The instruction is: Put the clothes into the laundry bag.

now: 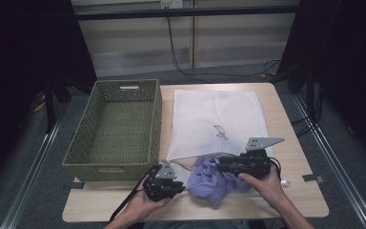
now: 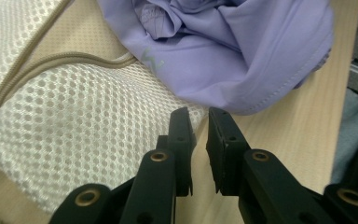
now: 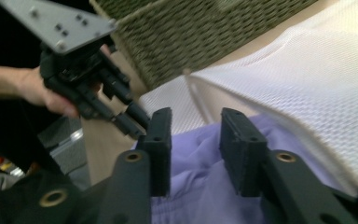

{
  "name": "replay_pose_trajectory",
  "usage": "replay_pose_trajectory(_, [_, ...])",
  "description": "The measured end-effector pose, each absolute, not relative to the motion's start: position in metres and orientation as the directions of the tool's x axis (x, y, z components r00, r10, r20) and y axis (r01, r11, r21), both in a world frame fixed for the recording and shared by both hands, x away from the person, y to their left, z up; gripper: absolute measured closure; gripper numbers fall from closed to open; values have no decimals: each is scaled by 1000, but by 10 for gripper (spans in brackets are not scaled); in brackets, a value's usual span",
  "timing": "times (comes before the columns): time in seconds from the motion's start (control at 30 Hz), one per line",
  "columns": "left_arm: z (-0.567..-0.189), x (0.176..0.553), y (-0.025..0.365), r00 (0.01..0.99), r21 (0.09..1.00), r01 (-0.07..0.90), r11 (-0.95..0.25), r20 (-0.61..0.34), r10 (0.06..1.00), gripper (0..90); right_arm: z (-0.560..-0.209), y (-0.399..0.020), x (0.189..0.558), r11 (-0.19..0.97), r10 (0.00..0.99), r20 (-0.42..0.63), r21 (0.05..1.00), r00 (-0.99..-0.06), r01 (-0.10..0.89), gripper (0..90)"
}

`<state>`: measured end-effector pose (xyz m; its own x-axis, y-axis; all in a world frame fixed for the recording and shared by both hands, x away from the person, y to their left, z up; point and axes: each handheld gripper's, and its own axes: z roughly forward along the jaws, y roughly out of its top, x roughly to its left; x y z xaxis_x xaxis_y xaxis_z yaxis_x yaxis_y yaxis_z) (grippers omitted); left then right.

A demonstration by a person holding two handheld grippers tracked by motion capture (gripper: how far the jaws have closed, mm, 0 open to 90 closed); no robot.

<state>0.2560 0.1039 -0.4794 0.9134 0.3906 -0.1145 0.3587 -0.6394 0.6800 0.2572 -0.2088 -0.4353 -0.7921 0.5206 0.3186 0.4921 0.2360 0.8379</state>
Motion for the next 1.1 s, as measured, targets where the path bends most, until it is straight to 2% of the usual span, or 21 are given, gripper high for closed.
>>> replay_pose_trajectory(0.2, [-485, 260, 101, 914, 649, 357, -672, -96, 393, 792, -447, -200, 241, 297, 497, 307, 819, -812, 491, 477])
replay_pose_trajectory(0.37, [-491, 263, 98, 903, 654, 385, -651, -123, 411, 792, -463, -190, 240, 374, 492, 287, 783, -822, 497, 368])
replay_pose_trajectory(0.5, [-490, 265, 99, 919, 640, 353, -683, -100, 381, 792, -476, -179, 239, 437, 490, 240, 764, -838, 474, 306])
replay_pose_trajectory(0.6, [-490, 263, 97, 903, 657, 384, -649, -121, 412, 787, -480, -174, 239, 468, 486, 206, 760, -849, 452, 277])
replay_pose_trajectory(0.7, [-490, 263, 93, 910, 673, 362, -645, -104, 402, 787, -486, -171, 240, 482, 478, 191, 759, -857, 438, 251])
replay_pose_trajectory(0.97, [-492, 262, 90, 911, 664, 360, -656, -98, 401, 787, -500, -154, 237, 561, 481, 93, 732, -872, 387, 270])
replay_pose_trajectory(1.07, [-493, 263, 91, 911, 667, 361, -652, -104, 398, 787, -501, -156, 241, 547, 494, 105, 735, -863, 402, 387])
replay_pose_trajectory(1.1, [-493, 263, 91, 911, 674, 361, -645, -107, 398, 787, -501, -158, 242, 545, 498, 107, 733, -860, 407, 452])
